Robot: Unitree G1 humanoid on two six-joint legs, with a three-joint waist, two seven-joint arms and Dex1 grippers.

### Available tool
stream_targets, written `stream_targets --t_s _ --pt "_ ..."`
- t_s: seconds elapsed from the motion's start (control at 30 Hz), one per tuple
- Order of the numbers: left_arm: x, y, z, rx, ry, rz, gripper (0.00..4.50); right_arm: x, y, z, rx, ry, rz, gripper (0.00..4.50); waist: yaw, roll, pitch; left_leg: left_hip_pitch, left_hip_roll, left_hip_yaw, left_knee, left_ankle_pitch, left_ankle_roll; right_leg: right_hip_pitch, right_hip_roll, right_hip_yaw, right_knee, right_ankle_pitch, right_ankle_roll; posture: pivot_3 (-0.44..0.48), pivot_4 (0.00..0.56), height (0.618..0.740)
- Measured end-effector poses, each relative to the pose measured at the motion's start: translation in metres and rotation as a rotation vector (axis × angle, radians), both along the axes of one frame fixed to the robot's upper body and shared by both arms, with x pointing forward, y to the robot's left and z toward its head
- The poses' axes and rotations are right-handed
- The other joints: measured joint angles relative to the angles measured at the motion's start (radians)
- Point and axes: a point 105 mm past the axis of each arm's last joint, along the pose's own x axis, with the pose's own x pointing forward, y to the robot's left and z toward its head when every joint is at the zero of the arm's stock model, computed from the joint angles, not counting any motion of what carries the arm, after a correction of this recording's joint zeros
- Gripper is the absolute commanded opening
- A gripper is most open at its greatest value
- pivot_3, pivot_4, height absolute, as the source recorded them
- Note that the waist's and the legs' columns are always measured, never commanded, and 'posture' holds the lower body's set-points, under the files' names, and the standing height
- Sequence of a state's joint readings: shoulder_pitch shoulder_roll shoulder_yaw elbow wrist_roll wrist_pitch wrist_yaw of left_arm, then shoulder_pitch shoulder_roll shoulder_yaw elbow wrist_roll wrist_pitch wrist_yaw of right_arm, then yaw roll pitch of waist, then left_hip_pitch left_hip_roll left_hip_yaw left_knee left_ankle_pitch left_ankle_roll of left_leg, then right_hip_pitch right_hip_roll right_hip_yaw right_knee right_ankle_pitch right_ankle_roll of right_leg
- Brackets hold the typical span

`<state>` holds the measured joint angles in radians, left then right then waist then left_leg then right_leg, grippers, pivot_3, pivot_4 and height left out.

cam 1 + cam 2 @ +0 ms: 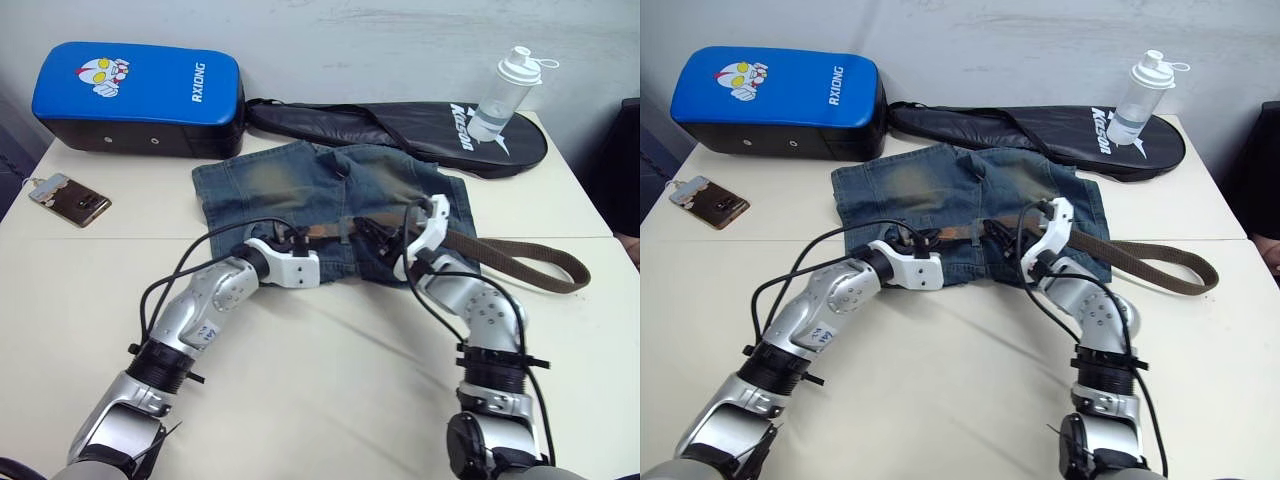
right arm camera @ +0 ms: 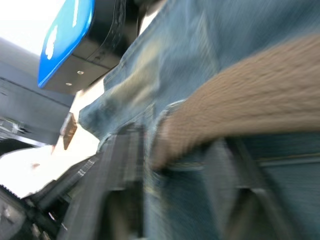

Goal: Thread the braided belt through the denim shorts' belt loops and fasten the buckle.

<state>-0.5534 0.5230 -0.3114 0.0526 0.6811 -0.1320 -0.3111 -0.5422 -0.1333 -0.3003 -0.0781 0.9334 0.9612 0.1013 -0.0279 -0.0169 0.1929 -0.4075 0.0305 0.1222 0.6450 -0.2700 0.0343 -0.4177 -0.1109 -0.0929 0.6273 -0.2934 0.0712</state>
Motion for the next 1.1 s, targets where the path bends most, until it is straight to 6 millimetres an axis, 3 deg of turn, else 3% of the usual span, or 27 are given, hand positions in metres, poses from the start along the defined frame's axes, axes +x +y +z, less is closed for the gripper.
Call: stream_targets --t_s 0.07,0.23,0.33,0.4,0.43,0.47,0.5,0.53,0.57,0.7,0.93,1.1 --pt "0.0 0.001 0.002 -0.003 0.002 -0.002 0.0 -0.005 -0.008 0.002 -0.069 -0.03 0.025 4.44 -0.001 0.0 0.0 0.0 0.0 0.0 0.0 0.0 0.0 0.0 0.0 0.0 0.0 0.0 0.0 0.0 0.15 0.74" --pt "0.002 0.008 0.008 0.002 -0.003 0.013 0.0 -0.015 -0.018 0.014 -0.289 -0.147 0.096 4.44 -0.003 0.001 0.0 0.0 0.0 0.001 0.0 0.0 0.001 0.0 0.001 0.0 0.0 0.0 0.0 0.0 0.15 0.74" --pt "0.002 0.015 0.012 0.024 -0.005 0.026 0.0 -0.014 -0.029 -0.006 -0.606 -0.183 0.127 4.44 0.001 0.0 0.0 0.0 0.0 0.001 0.001 -0.001 0.001 0.0 0.001 -0.001 -0.002 0.0 0.0 0.0 0.15 0.74" --pt "0.002 0.025 0.018 0.042 -0.018 0.048 0.0 -0.009 -0.041 -0.035 -0.749 -0.129 0.124 3.84 0.0 0.0 0.0 0.0 0.0 0.002 0.002 -0.001 0.001 0.0 0.001 0.0 -0.003 0.0 0.0 0.0 0.15 0.74" --pt "0.002 0.026 0.02 0.043 -0.023 0.05 0.0 -0.009 -0.042 -0.04 -0.764 -0.123 0.122 3.55 0.0 0.0 0.0 0.0 0.0 0.002 0.002 -0.001 0.001 0.0 0.001 0.0 -0.003 0.0 0.0 0.0 0.15 0.74" --pt "0.002 0.028 0.021 0.044 -0.026 0.052 0.0 -0.008 -0.043 -0.04 -0.778 -0.133 0.117 3.17 -0.001 0.001 0.0 0.001 0.0 0.002 0.002 -0.001 0.001 0.0 0.001 0.0 -0.003 0.0 0.0 0.0 0.15 0.74" --pt "0.001 0.029 0.023 0.048 -0.029 0.055 0.0 -0.005 -0.044 -0.042 -0.813 -0.141 0.115 2.43 -0.001 0.0 0.0 0.002 0.0 0.003 0.002 -0.001 0.001 0.0 0.001 0.0 -0.003 0.0 0.0 0.0 0.15 0.74" --pt "0.001 0.03 0.024 0.049 -0.03 0.055 0.0 -0.005 -0.045 -0.042 -0.826 -0.143 0.114 2.32 -0.001 0.0 0.0 0.002 0.001 0.003 0.002 -0.001 0.001 0.0 0.001 0.0 -0.003 0.0 0.0 0.0 0.15 0.74" --pt "-0.001 0.033 0.023 0.057 -0.029 0.058 0.0 -0.003 -0.047 -0.043 -0.845 -0.146 0.108 1.9 -0.001 0.0 0.0 0.002 0.001 0.003 0.002 -0.001 0.001 0.0 0.001 -0.001 -0.003 0.0 0.0 0.0 0.15 0.74" --pt "-0.011 0.067 0.019 0.116 -0.005 0.127 0.0 0.001 -0.047 -0.047 -0.891 -0.152 0.123 0.14 -0.003 -0.003 -0.002 0.003 0.001 0.002 0.002 -0.001 0.001 0.001 0.001 0.0 -0.002 0.0 0.0 0.0 0.15 0.74" --pt "-0.016 0.118 0.029 0.155 -0.008 0.266 0.0 0.002 -0.052 -0.051 -0.917 -0.139 0.138 0.06 0.001 -0.009 -0.005 0.005 0.001 -0.001 0.002 -0.005 -0.006 0.004 -0.003 -0.001 -0.003 0.0 0.0 0.0 0.15 0.74" --pt "-0.016 0.123 0.033 0.126 -0.012 0.288 0.0 0.002 -0.056 -0.048 -0.98 -0.171 0.159 0.06 0.003 -0.009 -0.006 0.005 0.0 -0.001 0.002 -0.006 -0.006 0.004 -0.003 -0.002 -0.005 0.0 0.0 0.0 0.15 0.74"
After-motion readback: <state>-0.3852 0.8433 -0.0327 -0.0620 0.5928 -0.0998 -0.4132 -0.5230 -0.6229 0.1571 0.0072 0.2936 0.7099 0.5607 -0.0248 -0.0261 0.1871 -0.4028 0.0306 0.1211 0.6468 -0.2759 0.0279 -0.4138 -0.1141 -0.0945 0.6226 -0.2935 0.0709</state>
